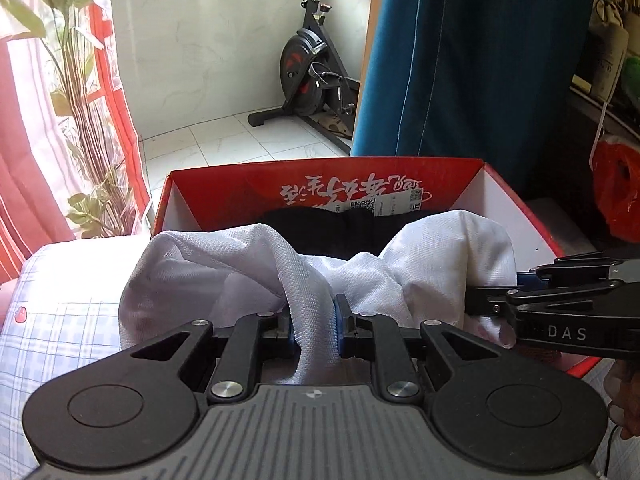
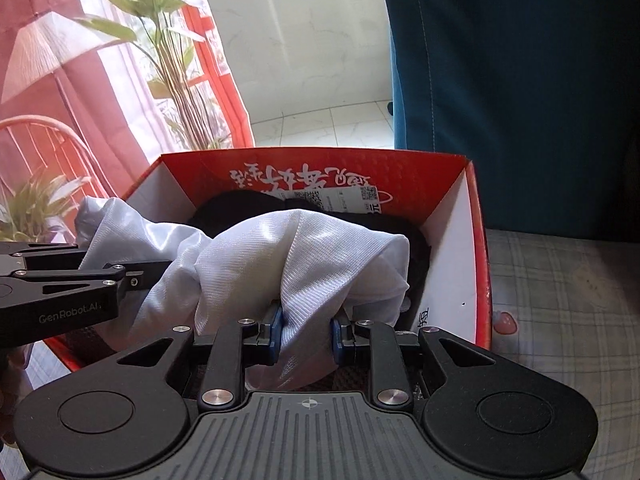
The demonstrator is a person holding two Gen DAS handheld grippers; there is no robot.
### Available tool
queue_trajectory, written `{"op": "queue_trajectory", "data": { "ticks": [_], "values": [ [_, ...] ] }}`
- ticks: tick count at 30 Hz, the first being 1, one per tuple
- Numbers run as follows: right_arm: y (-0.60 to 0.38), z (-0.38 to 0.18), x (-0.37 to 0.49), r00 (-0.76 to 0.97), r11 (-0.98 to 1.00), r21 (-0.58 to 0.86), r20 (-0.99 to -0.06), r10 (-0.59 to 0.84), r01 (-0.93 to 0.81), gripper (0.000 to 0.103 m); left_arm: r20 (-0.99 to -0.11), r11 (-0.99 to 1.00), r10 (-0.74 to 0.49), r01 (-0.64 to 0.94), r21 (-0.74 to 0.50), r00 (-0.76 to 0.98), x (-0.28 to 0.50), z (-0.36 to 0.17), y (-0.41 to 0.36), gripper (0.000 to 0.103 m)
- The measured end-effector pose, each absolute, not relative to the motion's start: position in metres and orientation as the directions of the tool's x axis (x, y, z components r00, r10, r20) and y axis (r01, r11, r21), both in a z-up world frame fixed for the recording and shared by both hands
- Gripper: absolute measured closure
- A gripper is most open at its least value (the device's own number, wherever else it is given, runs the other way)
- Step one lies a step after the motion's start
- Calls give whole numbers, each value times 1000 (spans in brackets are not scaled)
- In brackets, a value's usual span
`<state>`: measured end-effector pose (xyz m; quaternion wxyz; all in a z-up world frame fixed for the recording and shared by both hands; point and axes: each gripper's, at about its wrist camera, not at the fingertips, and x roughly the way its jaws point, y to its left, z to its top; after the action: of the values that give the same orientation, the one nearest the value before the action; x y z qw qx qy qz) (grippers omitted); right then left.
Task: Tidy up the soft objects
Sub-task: 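Lower the white cloth into the box with both tools, then open both tools to release the white cloth, then move the open left tool down to the wrapped bread package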
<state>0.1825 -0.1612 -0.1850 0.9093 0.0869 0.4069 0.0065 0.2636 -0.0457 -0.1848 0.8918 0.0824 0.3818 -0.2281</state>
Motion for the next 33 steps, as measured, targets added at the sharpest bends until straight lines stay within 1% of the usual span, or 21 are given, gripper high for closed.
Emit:
{"op": "queue_trajectory", "data": {
  "ticks": [4, 6, 8, 9, 11, 12, 14, 15, 16, 17, 19, 20, 22, 23, 25, 28, 30, 33],
  "values": [
    [-165, -191, 183, 664, 980, 180, -743, 81, 82, 81, -718, 885, -343, 465, -31, 606, 268, -186, -44, 84],
    [-165, -187, 181, 676, 982, 173, -733, 76, 78, 78, -704, 887, -345, 461, -28, 621, 259, -180, -45, 80],
    [-161, -182, 174, 695, 990, 133, -716, 64, 46, 72, -691, 889, -348, 456, -30, 633, 255, -175, -43, 67],
    [-159, -180, 170, 705, 993, 112, -707, 56, 34, 69, -684, 891, -351, 453, -33, 640, 251, -172, -40, 62],
    [-158, -174, 163, 721, 995, 94, -691, 52, 19, 66, -665, 895, -354, 445, -36, 658, 243, -165, -35, 44],
    [-159, -171, 158, 729, 996, 94, -683, 56, 12, 64, -654, 895, -357, 445, -36, 667, 238, -161, -32, 41],
    [-160, -164, 148, 742, 996, 85, -667, 62, -7, 57, -637, 893, -364, 448, -32, 679, 227, -154, -27, 27],
    [-159, -161, 142, 751, 997, 78, -657, 64, -17, 52, -629, 892, -366, 451, -28, 686, 220, -151, -25, 25],
    [-159, -157, 135, 760, 997, 72, -646, 70, -30, 49, -620, 891, -368, 453, -22, 693, 214, -147, -24, 20],
    [-158, -153, 129, 768, 997, 68, -636, 75, -41, 47, -612, 890, -370, 456, -17, 699, 208, -144, -23, 15],
    [-158, -145, 116, 780, 996, 70, -619, 89, -58, 39, -601, 889, -369, 457, -6, 709, 196, -139, -21, 9],
    [-158, -142, 109, 787, 995, 72, -610, 94, -63, 37, -594, 890, -368, 457, -2, 715, 189, -137, -20, 7],
    [-158, -136, 95, 796, 995, 69, -597, 100, -74, 28, -586, 890, -369, 457, 3, 721, 177, -134, -18, 4],
    [-158, -134, 89, 799, 995, 66, -592, 102, -78, 25, -584, 890, -367, 456, 6, 724, 169, -133, -17, 3],
    [-157, -130, 77, 805, 994, 63, -583, 109, -89, 15, -582, 893, -360, 451, 12, 729, 157, -133, -14, 0],
    [-157, -127, 61, 809, 994, 51, -578, 107, -95, 4, -583, 902, -345, 431, 9, 735, 140, -137, -9, 0],
    [-157, -127, 50, 809, 993, 53, -576, 114, -103, 0, -587, 908, -345, 420, -10, 732, 129, -141, -3, 0],
    [-156, -131, 36, 805, 993, 46, -582, 116, -111, 0, -593, 915, -341, 401, -33, 730, 116, -148, 5, 0]
  ]
}}
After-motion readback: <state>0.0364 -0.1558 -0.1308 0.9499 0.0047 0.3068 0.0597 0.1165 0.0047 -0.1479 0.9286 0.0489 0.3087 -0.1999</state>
